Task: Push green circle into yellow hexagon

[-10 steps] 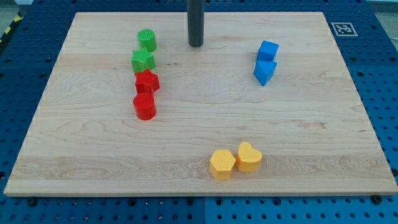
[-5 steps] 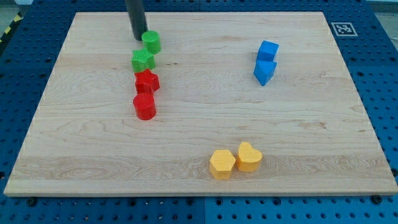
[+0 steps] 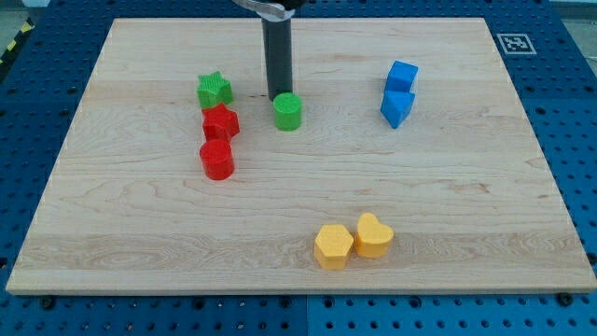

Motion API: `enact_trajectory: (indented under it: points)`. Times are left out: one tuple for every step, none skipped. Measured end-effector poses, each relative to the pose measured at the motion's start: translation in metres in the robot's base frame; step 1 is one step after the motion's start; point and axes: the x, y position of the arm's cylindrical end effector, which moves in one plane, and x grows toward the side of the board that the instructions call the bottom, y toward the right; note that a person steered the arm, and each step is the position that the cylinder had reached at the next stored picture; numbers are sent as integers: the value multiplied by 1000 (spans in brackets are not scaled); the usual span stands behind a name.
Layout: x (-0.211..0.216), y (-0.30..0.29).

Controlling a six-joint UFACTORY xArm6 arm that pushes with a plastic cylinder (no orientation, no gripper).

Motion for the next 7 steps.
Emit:
enact_trajectory:
  points:
    - [17, 0]
    - [38, 4]
    - [65, 8]
    - [82, 26]
    - [100, 44]
    - [115, 63]
    - [124, 82]
